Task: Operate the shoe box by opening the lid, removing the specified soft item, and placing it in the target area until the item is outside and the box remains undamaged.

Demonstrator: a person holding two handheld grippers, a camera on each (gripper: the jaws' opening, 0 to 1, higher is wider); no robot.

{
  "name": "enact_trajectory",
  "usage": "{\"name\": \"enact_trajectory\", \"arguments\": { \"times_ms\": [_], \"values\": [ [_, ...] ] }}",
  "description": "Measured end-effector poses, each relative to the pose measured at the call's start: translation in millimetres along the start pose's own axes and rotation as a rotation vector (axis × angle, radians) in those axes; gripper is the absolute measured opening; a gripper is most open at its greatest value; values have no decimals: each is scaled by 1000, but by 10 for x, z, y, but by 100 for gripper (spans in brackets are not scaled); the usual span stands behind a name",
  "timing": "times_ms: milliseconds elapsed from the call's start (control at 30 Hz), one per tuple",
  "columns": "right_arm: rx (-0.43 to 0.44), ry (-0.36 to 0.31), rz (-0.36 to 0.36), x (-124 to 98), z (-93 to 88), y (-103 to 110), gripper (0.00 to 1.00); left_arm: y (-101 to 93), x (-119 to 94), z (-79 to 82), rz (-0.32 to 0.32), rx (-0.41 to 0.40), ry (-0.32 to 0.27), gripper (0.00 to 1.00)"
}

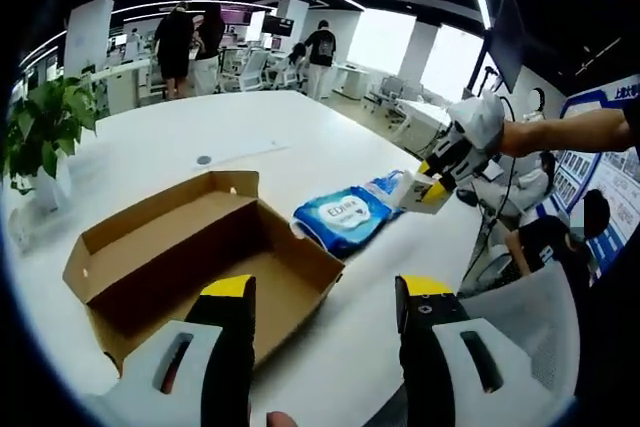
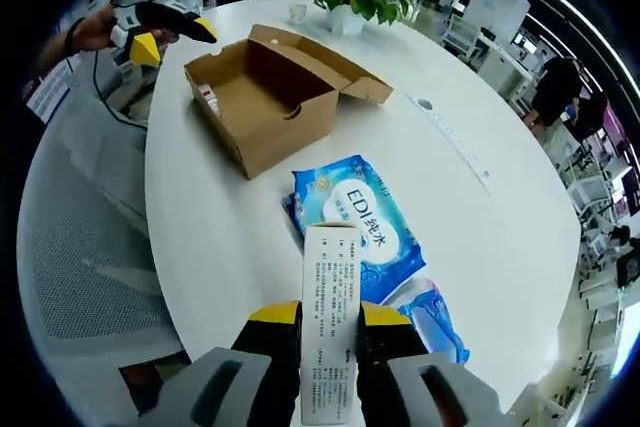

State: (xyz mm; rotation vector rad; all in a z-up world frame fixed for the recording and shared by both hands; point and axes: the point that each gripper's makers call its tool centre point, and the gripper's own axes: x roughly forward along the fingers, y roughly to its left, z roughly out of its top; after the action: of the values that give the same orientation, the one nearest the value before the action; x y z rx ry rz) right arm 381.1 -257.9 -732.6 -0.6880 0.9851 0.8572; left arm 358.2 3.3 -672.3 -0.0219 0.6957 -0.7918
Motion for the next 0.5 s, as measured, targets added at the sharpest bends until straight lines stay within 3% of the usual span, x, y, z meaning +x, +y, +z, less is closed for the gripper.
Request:
{"name": "enact_trajectory", "arguments": {
  "times_ms": [200,500],
  "values": [
    [14,8,-6,-39,-154,-98,16,-78,109,-24,-9,0,13,58],
    [-2,21,-1,-21,-234,-241,16,-111,178,-4,-7,-4,21,58]
  ]
}}
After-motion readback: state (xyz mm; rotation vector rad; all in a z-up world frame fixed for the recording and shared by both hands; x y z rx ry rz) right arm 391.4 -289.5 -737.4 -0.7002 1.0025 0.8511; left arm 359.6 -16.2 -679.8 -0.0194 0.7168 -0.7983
